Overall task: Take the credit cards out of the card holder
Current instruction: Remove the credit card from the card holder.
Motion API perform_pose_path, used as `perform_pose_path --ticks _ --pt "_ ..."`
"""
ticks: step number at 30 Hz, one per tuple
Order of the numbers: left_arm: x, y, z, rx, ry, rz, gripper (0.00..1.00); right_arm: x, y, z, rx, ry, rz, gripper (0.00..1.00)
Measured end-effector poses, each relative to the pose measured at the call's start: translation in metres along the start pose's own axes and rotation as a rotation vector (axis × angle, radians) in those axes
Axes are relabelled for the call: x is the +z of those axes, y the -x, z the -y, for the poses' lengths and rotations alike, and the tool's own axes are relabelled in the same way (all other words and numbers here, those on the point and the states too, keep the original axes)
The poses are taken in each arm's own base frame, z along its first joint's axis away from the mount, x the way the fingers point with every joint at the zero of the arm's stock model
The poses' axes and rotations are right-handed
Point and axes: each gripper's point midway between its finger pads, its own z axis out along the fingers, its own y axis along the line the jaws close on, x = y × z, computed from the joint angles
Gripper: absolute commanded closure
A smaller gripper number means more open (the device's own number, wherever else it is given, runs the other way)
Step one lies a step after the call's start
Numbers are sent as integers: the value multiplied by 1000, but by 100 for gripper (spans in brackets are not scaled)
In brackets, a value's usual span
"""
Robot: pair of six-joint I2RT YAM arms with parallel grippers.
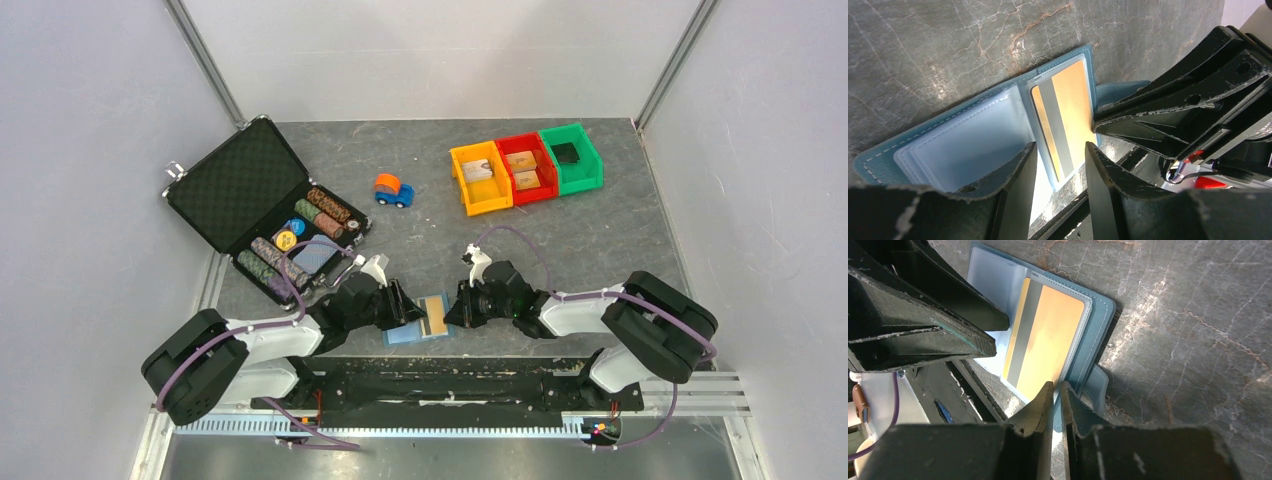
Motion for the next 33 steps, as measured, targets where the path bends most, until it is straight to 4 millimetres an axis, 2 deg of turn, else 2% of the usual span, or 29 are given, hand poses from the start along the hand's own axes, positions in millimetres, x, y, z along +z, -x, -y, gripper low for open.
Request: perform_pose_path --ticks 8,22,26,30,31,33 --pt "1 1 3 -2 -19 7 57 3 -3 -1 20 24 5 100" --pt "0 -2 3 -10 -33 2 59 1 -3 -1 23 18 0 99" --pt "-9 0 10 -7 -46 5 58 -5 0 -4 17 12 6 100" --pt "-19 10 18 1 -21 20 55 -8 8 -11 10 29 27 100" --pt "-22 13 21 5 -11 25 55 -9 9 -12 8 32 32 100" --pt "-27 17 22 13 14 36 55 -9 10 -13 9 34 34 91"
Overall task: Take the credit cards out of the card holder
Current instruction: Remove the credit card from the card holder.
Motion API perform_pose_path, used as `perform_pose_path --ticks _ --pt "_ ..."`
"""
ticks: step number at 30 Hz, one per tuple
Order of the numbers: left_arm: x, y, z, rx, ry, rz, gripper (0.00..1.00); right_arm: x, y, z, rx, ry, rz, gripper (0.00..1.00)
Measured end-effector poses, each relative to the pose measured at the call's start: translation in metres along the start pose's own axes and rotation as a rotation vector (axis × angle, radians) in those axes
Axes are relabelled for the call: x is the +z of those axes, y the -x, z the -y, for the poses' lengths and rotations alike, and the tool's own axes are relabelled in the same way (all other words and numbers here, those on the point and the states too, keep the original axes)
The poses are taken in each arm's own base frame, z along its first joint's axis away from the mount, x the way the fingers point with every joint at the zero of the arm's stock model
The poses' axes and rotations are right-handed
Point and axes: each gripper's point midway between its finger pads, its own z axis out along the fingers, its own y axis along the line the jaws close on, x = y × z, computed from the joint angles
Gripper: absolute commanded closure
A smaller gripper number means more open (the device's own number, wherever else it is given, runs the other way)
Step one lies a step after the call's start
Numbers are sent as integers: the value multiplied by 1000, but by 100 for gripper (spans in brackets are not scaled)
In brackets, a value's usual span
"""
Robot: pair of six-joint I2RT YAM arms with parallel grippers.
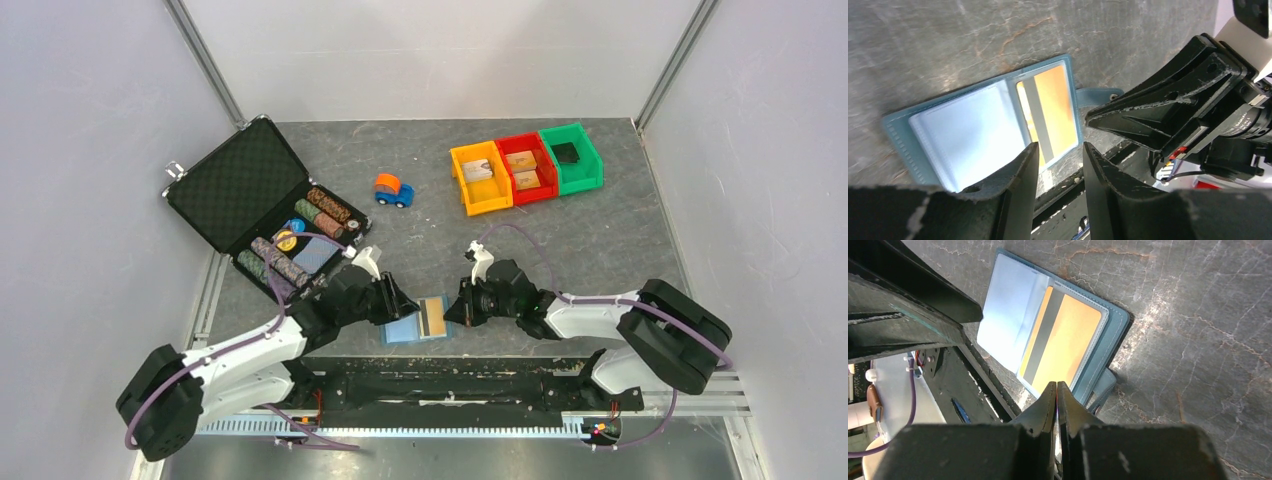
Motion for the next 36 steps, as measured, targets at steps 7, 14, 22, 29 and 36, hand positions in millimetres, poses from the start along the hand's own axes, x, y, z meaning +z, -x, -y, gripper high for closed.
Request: perform_pose_path --ticks 7,14,22,29,36 --pt "-18 2 -30 36 163 5 53 0 0 4 11 -27 -4 77" --pt "-23 -6 -57 47 274 -29 56 11 -3 8 18 -44 -34 84" --pt "-16 -14 -67 43 268 -43 59 17 -5 7 19 -26 -43 83" --pt "-14 -15 -63 43 236 -41 60 17 -5 1 19 3 -47 76" --pt "-14 -18 -61 41 222 -53 61 17 -2 -5 25 25 -45 75"
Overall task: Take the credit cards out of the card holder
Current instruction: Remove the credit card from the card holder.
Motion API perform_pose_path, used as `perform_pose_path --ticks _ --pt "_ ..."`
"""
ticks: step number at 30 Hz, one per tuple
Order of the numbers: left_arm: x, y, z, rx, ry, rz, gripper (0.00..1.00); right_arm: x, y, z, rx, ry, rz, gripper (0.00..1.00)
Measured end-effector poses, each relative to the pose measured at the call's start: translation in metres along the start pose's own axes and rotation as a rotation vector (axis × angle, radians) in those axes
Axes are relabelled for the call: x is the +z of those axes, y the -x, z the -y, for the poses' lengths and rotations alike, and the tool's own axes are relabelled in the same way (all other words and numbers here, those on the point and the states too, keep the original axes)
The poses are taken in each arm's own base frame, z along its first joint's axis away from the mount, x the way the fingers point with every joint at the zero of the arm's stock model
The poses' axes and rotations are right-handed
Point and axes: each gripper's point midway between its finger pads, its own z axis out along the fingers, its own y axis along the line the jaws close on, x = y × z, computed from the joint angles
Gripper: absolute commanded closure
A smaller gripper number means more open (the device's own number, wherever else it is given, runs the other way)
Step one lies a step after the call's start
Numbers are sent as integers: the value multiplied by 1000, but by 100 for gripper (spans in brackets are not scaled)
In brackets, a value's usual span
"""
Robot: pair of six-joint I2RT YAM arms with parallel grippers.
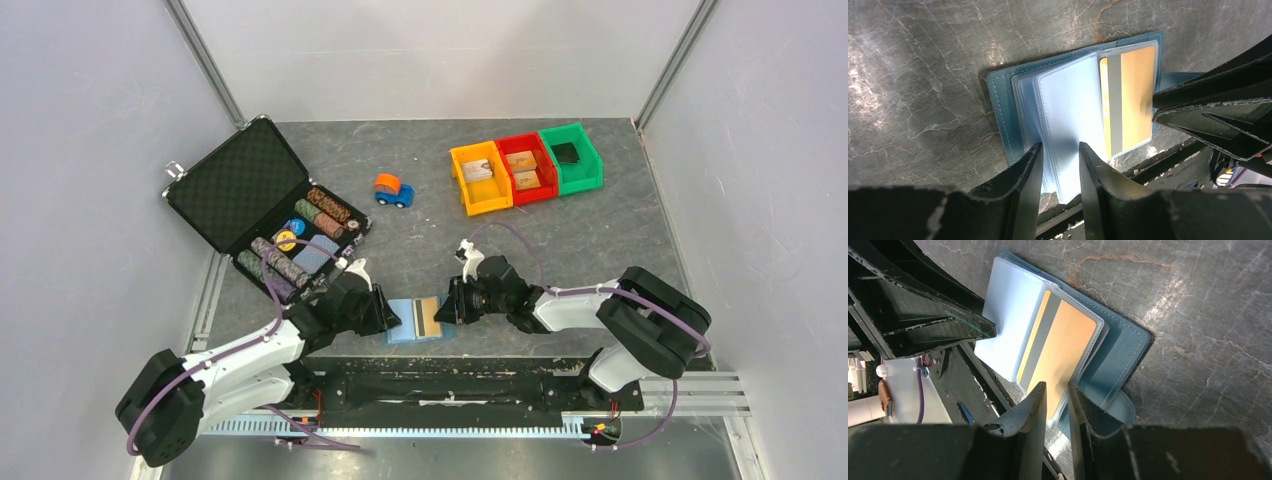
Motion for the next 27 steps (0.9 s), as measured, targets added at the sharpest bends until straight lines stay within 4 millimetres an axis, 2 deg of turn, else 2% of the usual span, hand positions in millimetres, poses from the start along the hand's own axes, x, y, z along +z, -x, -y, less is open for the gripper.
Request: perform_pose_path --ticks 7,13,19,22,27 --pt "-1 -1 1 0 -8 0 62 -3 5 -5 -12 2 6 74" --pt "-3 -3 -2 0 -2 -6 62 -7 17 -13 -43 -2 36 70" --pt "-12 -4 -8 -2 47 -15 57 -15 27 -11 -74 -44 68 69" --pt "-18 4 0 -1 34 3 56 -16 30 -9 -83 -58 78 70" --pt "-26 23 26 3 -44 51 55 -15 28 -5 -89 -79 70 70"
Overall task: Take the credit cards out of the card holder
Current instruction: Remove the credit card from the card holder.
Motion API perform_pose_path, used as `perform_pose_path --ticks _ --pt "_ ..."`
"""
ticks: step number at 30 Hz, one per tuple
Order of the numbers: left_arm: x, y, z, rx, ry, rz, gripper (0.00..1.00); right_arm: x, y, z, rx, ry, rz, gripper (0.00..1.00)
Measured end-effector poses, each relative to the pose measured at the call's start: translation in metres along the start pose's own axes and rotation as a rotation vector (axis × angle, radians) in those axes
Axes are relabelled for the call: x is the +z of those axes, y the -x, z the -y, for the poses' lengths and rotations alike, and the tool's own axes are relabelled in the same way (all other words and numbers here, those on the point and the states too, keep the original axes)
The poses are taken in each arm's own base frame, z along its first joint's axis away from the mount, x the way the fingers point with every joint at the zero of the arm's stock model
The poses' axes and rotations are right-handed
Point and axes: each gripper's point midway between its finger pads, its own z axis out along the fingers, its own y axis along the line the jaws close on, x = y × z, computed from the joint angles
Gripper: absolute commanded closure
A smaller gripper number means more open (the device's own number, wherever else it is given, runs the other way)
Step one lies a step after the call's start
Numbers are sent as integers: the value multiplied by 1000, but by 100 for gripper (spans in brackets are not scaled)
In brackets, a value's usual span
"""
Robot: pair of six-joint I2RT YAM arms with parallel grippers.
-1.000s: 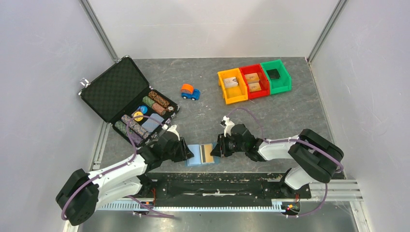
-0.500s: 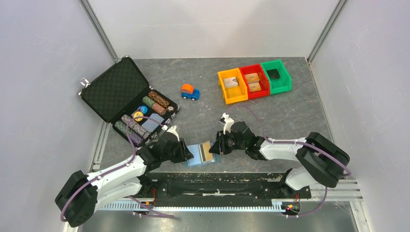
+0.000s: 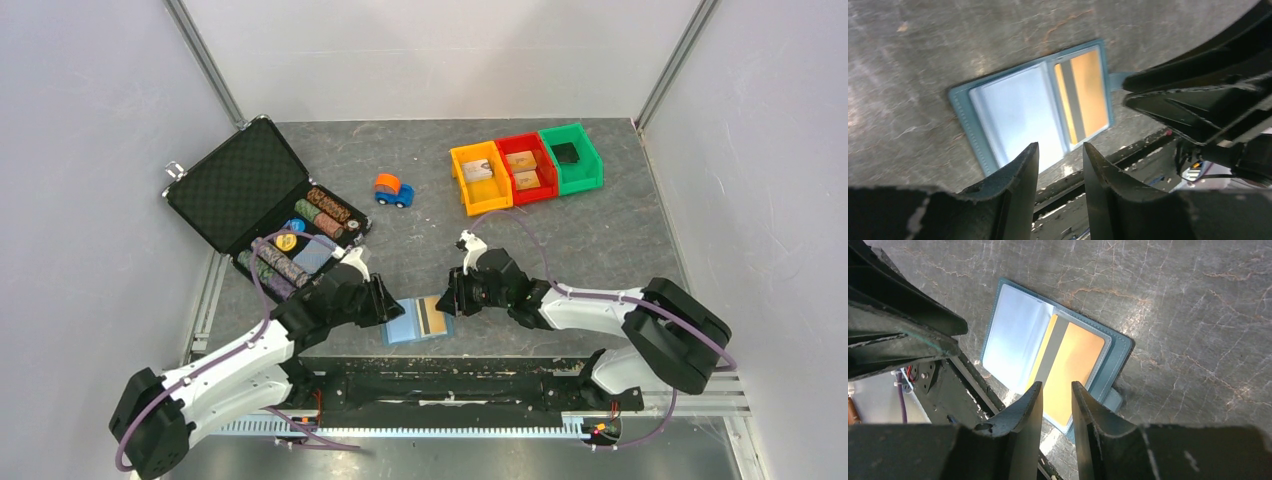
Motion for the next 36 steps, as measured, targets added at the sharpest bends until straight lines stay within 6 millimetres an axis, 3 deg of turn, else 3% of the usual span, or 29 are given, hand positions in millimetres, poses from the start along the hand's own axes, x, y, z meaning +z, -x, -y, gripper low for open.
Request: perform_pose_path --ticks 8,18,36 --pt "15 4 21 -10 -102 3 57 11 -7 9 3 -28 -36 72" --pt "34 -9 15 -50 -154 1 59 19 -15 10 20 -5 -51 76" --pt "46 -15 18 -57 -190 -11 58 18 -19 16 28 -28 -51 74"
